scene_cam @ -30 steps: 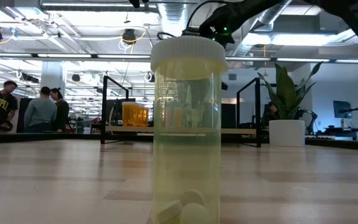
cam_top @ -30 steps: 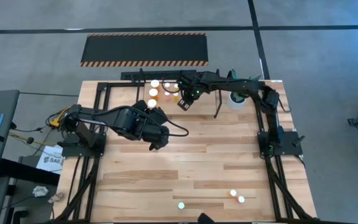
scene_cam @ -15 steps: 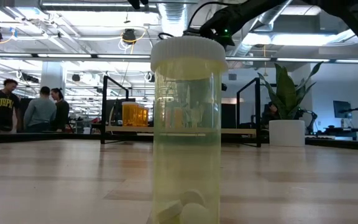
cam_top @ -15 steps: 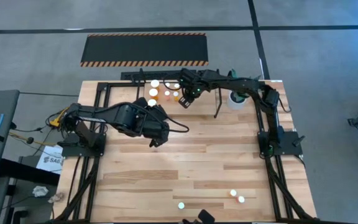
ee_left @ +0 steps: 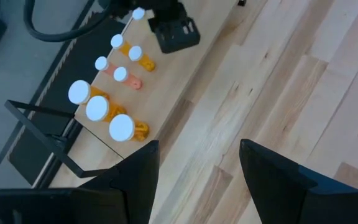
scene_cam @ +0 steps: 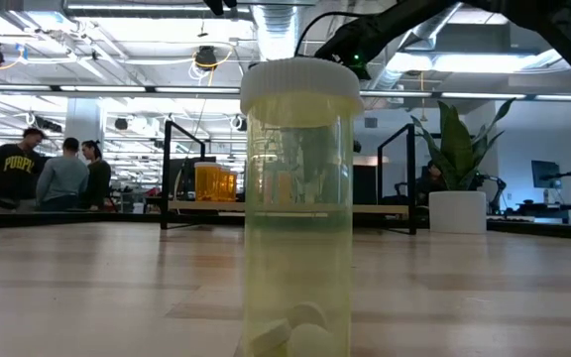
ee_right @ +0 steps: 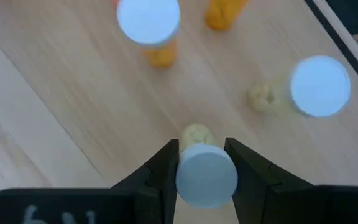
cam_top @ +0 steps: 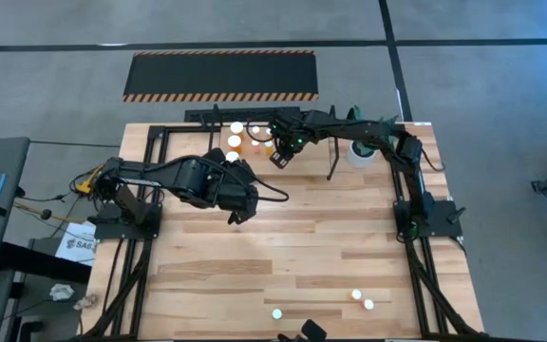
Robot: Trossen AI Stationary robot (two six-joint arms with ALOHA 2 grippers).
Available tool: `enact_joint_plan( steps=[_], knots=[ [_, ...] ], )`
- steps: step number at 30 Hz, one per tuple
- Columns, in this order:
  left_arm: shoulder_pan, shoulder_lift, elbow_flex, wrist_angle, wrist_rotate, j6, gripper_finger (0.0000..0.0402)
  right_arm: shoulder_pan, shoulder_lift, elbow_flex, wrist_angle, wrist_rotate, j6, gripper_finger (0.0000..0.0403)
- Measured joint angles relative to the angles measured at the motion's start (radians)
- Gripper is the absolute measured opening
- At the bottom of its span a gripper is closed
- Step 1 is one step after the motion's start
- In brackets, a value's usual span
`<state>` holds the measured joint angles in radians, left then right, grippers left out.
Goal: Pick and place medicine bottles onto shelf by color
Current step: Put the top yellow pill bottle aligned on the shelf with the other yellow pill bottle
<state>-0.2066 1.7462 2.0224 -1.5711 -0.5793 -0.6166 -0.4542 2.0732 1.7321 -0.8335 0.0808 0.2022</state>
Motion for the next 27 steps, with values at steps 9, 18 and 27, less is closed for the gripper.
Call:
enact_joint_plan(
  steps=[9,18,27],
  knots=[
    [0.000,0.000,0.000,0.000,-0.001,0.007,0.0210,-0.001,0.009,0.001,0.007,0.001,-0.001,0.0135],
    [0.000,0.000,0.000,0.000,-0.002,0.006,0.0210,-0.018,0.009,0.000,0.022,0.015,-0.001,0.0136],
    [0.002,0.000,0.000,0.000,-0.003,0.006,0.0210,-0.026,0.009,0.000,0.025,0.021,-0.001,0.0141]
  ],
)
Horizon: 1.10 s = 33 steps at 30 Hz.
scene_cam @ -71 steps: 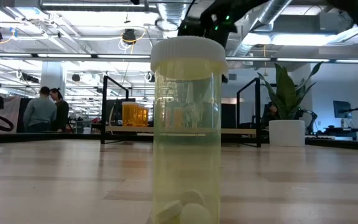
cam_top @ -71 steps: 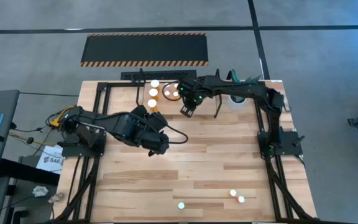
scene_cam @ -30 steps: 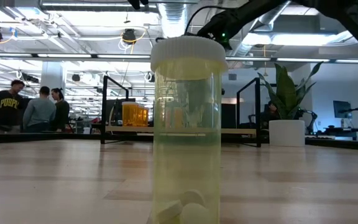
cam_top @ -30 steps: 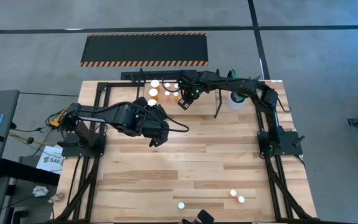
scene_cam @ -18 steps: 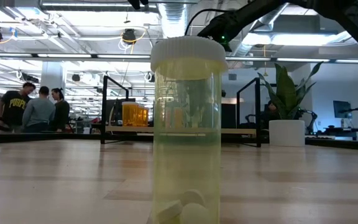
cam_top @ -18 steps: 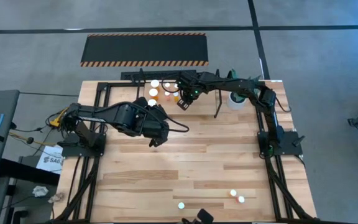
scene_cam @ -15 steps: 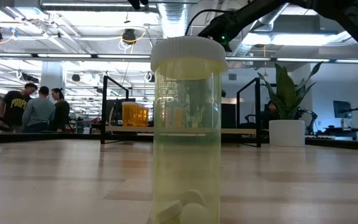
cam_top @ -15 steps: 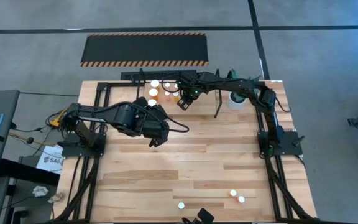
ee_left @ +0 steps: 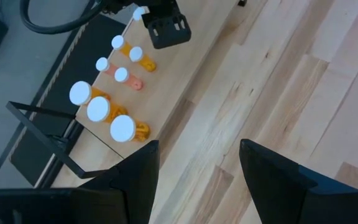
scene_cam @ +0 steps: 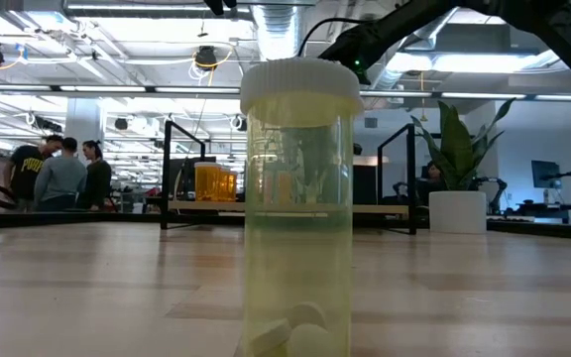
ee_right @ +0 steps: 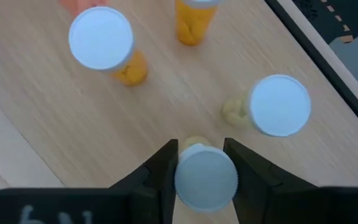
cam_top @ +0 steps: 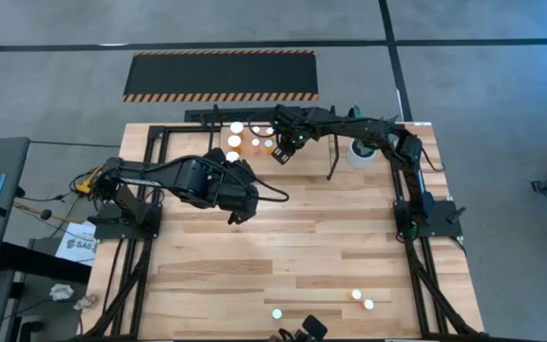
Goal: Pick and place medicine bottles onto shelf by color
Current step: Put the top yellow pill bottle aligned on the shelf with the other yellow pill bottle, then put the red pill bottle on the shelf aligned with the other red pill bottles
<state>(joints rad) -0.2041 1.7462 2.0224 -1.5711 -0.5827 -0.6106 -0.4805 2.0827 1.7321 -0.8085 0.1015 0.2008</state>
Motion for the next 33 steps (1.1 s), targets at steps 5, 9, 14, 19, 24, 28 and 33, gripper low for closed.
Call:
enact_joint_plan(
  steps=[5,9,14,19,24,28,33],
  knots=[
    [0.005,0.000,0.000,0.000,0.002,0.002,0.0210,0.001,0.000,0.000,0.002,-0.022,0.000,0.0157],
    [0.005,0.000,0.000,0.000,0.002,0.002,0.0210,0.001,0.000,0.000,0.003,-0.025,0.000,0.0180],
    [0.005,0.000,0.000,0.000,0.002,0.005,0.0210,0.001,0.000,0.000,0.004,-0.026,0.000,0.0210],
    [0.005,0.000,0.000,0.000,0.003,0.005,0.0210,0.002,-0.003,0.012,-0.049,-0.028,0.000,0.0229],
    [0.005,0.000,0.000,0.000,0.003,0.005,0.0210,0.002,-0.007,0.094,-0.180,-0.029,-0.019,0.0235],
    [0.003,0.000,0.000,0.000,0.003,-0.006,0.0210,0.006,-0.008,0.152,-0.321,-0.031,-0.049,0.0235],
    [-0.004,0.000,0.000,0.000,0.003,-0.024,0.0210,0.024,-0.008,0.243,-0.595,-0.031,-0.123,0.0235]
  ],
)
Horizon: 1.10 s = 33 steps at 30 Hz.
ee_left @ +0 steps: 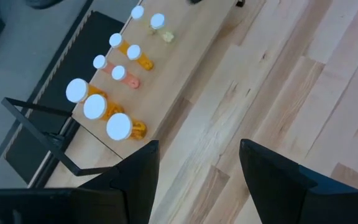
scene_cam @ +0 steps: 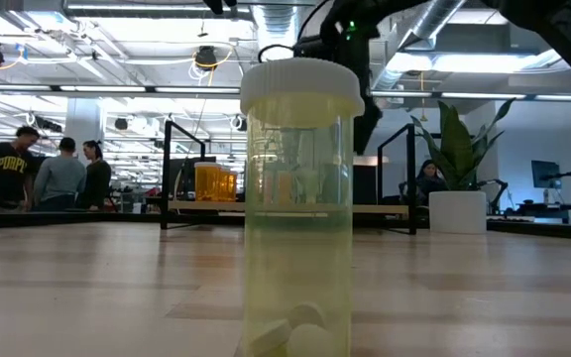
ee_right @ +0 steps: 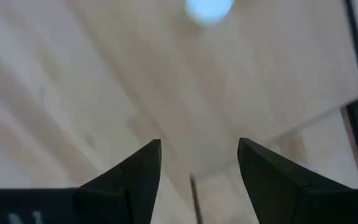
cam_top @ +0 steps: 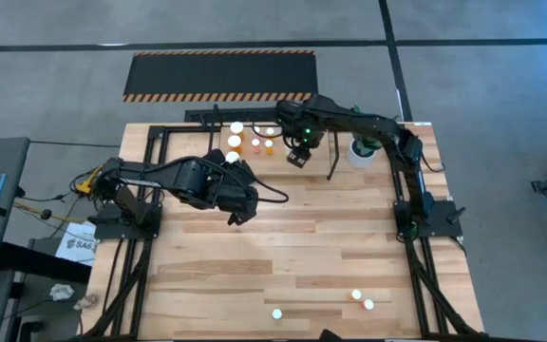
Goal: Pick and place medicine bottles onto shelf by color
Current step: Put the red pill bottle on the shelf aligned with the other red pill bottles
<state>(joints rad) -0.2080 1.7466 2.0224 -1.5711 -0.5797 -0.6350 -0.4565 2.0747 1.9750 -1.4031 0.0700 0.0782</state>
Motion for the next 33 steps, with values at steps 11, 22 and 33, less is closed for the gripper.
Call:
enact_joint_plan(
  steps=[11,22,33],
  knots=[
    [-0.021,0.001,-0.012,-0.001,0.002,-0.071,0.0210,0.116,-0.160,0.053,-0.168,-0.049,-0.027,0.0228],
    [-0.086,0.008,-0.012,0.021,-0.001,-0.194,0.0210,0.415,-0.575,-0.067,-0.168,-0.055,0.152,0.0221],
    [-0.147,0.068,-0.011,0.115,0.023,-0.244,0.0210,0.925,-0.908,-0.416,-0.102,-0.059,0.790,0.0220]
  ],
)
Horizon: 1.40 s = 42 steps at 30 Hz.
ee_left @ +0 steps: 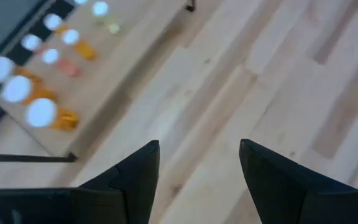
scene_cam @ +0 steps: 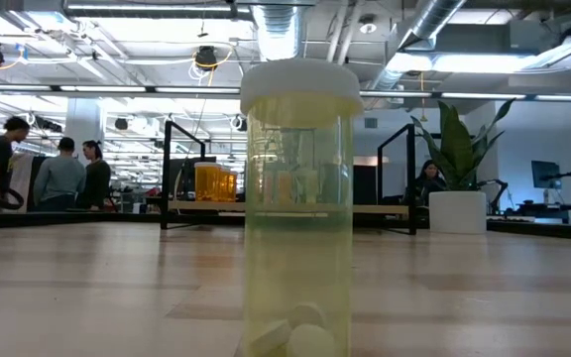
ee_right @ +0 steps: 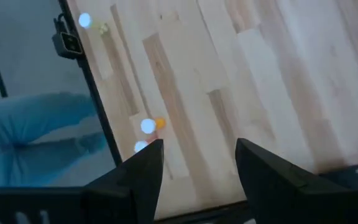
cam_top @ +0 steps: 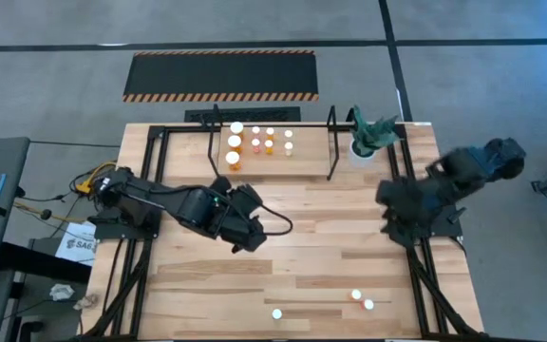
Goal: Pick and place medicine bottles onto shelf by color
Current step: Put the red pill bottle on the shelf aligned with the other red pill bottles
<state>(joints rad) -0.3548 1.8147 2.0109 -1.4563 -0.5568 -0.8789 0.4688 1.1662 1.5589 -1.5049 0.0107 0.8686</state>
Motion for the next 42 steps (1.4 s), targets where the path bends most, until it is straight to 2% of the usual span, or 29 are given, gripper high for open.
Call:
enact_joint_plan(
  steps=[5,9,13,18,23,26,33,42],
  knots=[
    [-0.027,0.043,0.000,0.014,0.069,-0.005,0.0210,0.215,0.012,-0.099,0.094,0.097,0.253,0.0220],
    [-0.049,0.081,0.000,-0.001,0.108,-0.016,0.0209,0.287,0.107,-0.137,0.137,0.113,0.344,0.0220],
    [-0.090,0.095,0.000,-0.001,0.136,-0.037,0.0210,0.316,0.219,-0.137,0.191,0.109,0.422,0.0220],
    [-0.184,0.099,0.000,0.000,0.160,-0.098,0.0210,0.319,0.368,-0.136,0.279,-0.005,0.484,0.0220],
    [-0.303,0.099,0.000,0.009,0.122,-0.198,0.0210,0.328,0.493,-0.137,0.296,-0.129,0.538,0.0220],
    [-0.367,0.099,0.000,0.009,0.089,-0.266,0.0210,0.352,0.543,-0.136,0.332,-0.165,0.557,0.0220],
    [-0.464,0.099,0.000,0.008,0.017,-0.408,0.0210,0.371,0.617,-0.136,0.337,-0.179,0.587,0.0227],
    [-0.471,0.099,0.000,0.007,-0.008,-0.445,0.0210,0.371,0.624,-0.136,0.344,-0.154,0.593,0.0250]
  ],
)
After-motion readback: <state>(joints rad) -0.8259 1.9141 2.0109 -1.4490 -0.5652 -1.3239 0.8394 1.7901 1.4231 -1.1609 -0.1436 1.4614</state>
